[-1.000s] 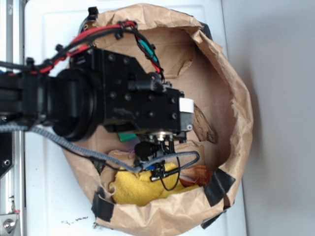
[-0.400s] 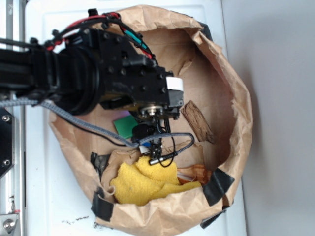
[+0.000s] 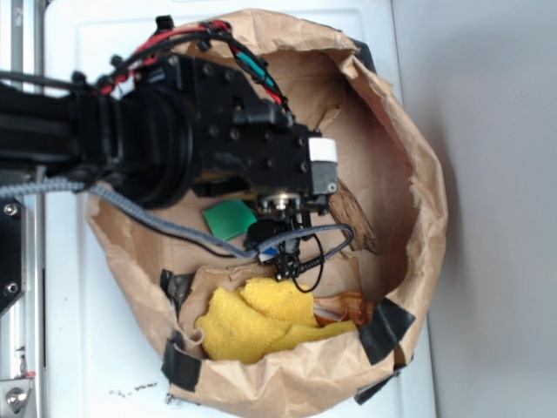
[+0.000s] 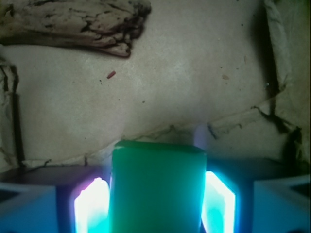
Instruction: Grab the green block.
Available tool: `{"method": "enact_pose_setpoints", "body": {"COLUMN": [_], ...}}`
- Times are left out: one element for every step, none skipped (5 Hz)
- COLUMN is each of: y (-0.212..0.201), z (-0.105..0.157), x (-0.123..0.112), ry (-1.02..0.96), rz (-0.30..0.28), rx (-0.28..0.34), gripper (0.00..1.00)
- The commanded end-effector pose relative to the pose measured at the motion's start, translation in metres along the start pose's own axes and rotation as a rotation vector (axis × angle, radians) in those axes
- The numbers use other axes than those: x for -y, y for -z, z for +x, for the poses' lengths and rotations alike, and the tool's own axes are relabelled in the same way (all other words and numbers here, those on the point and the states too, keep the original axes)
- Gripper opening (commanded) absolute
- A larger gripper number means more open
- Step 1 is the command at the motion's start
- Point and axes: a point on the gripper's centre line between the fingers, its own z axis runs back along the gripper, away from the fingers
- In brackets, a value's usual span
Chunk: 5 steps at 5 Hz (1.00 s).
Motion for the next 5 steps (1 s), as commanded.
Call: {"method": "enact_pose_setpoints", "body": {"y": [-0.049, -0.095, -0.111, -0.113, -0.109], "z": [-0.006, 0.003, 0.009, 0.009, 0.007], "x": [0.016, 0.033, 0.053, 0.059, 0.061], "ry": [-0.037, -0.077, -0.122, -0.128, -0.134], "rz": [-0.003, 0.029, 0.119, 0.128, 0.152], "rx": [0.034, 0.0, -0.002, 0.012, 0.004], "gripper": [0.0, 0.0, 0.0, 0.0, 0.0]}}
